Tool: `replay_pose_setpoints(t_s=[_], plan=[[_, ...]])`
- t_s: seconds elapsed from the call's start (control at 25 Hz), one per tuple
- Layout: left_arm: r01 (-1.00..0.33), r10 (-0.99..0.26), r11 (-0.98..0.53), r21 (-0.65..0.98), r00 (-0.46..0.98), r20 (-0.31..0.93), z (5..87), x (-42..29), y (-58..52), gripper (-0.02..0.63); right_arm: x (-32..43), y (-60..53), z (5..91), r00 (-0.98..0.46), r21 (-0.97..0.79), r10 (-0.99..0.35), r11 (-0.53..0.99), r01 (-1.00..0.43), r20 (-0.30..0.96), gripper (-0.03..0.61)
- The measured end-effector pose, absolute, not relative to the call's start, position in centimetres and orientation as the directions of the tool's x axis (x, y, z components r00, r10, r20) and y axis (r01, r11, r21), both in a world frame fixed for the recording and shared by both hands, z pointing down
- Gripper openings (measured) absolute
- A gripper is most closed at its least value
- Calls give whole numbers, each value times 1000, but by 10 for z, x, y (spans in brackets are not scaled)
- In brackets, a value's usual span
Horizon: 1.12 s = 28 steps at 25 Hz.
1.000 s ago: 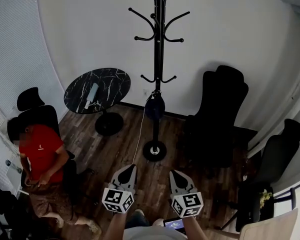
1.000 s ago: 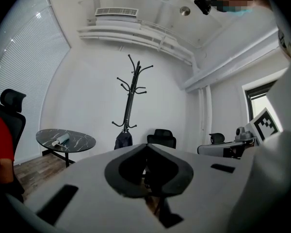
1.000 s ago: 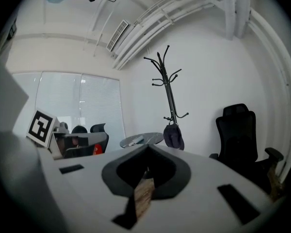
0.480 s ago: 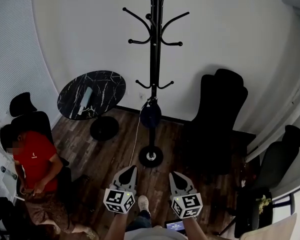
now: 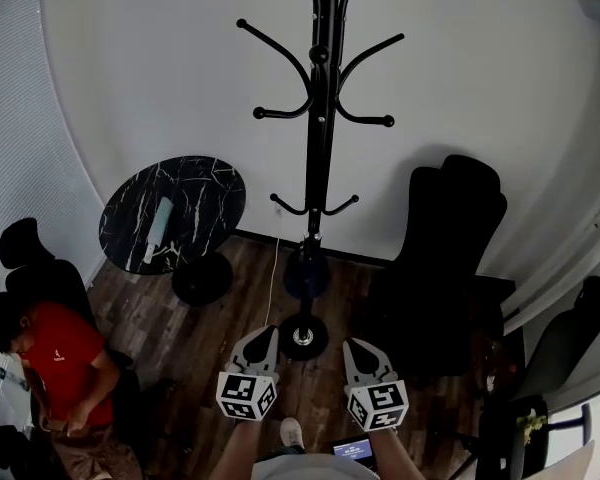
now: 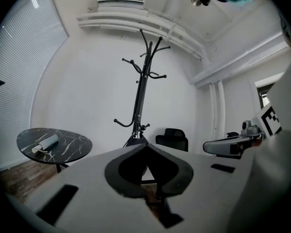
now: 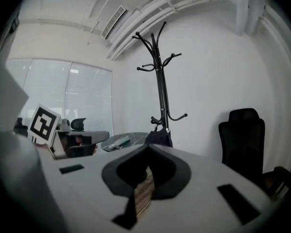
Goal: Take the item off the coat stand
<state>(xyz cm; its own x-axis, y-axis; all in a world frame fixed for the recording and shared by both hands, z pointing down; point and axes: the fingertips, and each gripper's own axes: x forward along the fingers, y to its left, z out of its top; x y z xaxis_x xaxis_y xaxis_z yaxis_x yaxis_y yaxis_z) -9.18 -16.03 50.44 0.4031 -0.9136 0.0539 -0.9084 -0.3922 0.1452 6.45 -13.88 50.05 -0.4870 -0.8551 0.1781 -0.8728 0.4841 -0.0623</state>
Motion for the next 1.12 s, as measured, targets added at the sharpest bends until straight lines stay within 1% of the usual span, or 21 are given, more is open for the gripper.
replay_pose_setpoints(t_s=[0.2, 0.48, 0.8, 1.0, 1.12], plan=[[-896, -903, -407, 177, 424, 71, 519, -104, -209, 20, 59, -188, 507, -435, -36, -880, 436, -899, 189, 11], [-893, -893, -425, 146, 440, 92, 537, -104, -239, 20, 62, -216, 527, -375, -15, -896, 383, -924, 237, 11], [-887, -884, -438, 146, 455, 111, 546, -102, -269, 18, 62, -242, 540, -384, -9, -890, 394, -919, 245, 11], [-890, -891, -418, 182, 441, 111, 546, -109, -280, 18, 60, -260, 547, -392, -14, -880, 403, -915, 268, 11], [-894, -889, -413, 174, 437, 136, 552, -111, -289, 20, 55, -272, 550, -405, -17, -871, 417, -909, 279, 11]])
